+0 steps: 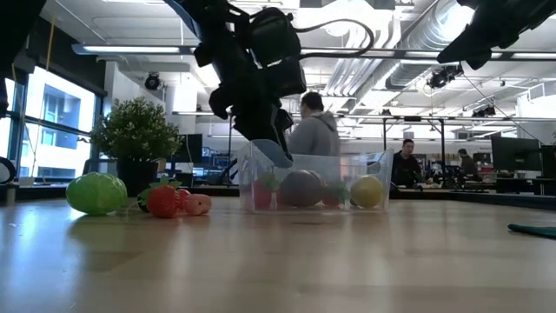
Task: Pick and placing Produce into tupperware
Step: Put the blackberry into the transparent bin, then put the red cherry into the transparent bin
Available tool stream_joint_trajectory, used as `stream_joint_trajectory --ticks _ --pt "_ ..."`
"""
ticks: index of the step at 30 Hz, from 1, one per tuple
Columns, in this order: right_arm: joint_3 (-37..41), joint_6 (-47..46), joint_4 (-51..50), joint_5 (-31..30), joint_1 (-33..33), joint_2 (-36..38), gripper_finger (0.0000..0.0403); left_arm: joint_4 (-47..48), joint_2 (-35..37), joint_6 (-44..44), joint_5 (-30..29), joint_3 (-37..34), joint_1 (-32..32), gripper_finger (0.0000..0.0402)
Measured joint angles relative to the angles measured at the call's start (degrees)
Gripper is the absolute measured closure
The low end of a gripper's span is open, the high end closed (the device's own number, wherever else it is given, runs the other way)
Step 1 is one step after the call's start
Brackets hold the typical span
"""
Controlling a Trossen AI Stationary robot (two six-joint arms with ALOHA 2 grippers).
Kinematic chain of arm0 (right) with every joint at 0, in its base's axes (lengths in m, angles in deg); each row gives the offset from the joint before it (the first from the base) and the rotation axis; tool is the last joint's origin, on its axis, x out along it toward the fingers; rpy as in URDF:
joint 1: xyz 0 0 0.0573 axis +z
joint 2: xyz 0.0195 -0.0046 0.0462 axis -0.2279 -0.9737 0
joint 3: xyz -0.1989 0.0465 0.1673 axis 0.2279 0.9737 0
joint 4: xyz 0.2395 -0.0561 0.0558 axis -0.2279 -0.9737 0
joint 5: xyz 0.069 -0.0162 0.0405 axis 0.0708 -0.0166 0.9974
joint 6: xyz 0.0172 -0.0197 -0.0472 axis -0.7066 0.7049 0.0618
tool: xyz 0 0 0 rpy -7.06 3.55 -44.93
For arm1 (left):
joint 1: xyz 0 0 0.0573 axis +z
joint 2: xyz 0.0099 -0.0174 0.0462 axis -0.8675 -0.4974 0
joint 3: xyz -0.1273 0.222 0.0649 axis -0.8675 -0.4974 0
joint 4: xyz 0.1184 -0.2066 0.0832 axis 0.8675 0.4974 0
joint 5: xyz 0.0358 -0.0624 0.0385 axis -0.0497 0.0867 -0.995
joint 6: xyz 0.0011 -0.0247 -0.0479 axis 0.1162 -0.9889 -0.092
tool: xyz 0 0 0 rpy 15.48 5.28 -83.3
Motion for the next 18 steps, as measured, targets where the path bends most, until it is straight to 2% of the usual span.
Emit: stream_joint_trajectory --ticks 4,11,15,18 --pt "0.0 0.0 0.0 0.0 0.0 0.0 0.0384 0.3 0.0 0.1 -0.5 0.0 0.0 0.026" --pt "0.0 0.0 0.0 0.0 0.0 0.0 0.0384 1.5 0.0 -1.7 -0.9 0.0 0.0 0.0197" --pt "0.0 0.0 0.0 0.0 0.0 0.0 0.0384 1.5 0.3 -2.4 1.8 0.0 0.2 0.0174" --pt "0.0 0.0 0.0 0.0 0.0 0.0 0.0384 1.5 0.6 -3.5 3.4 0.1 0.2 0.0174"
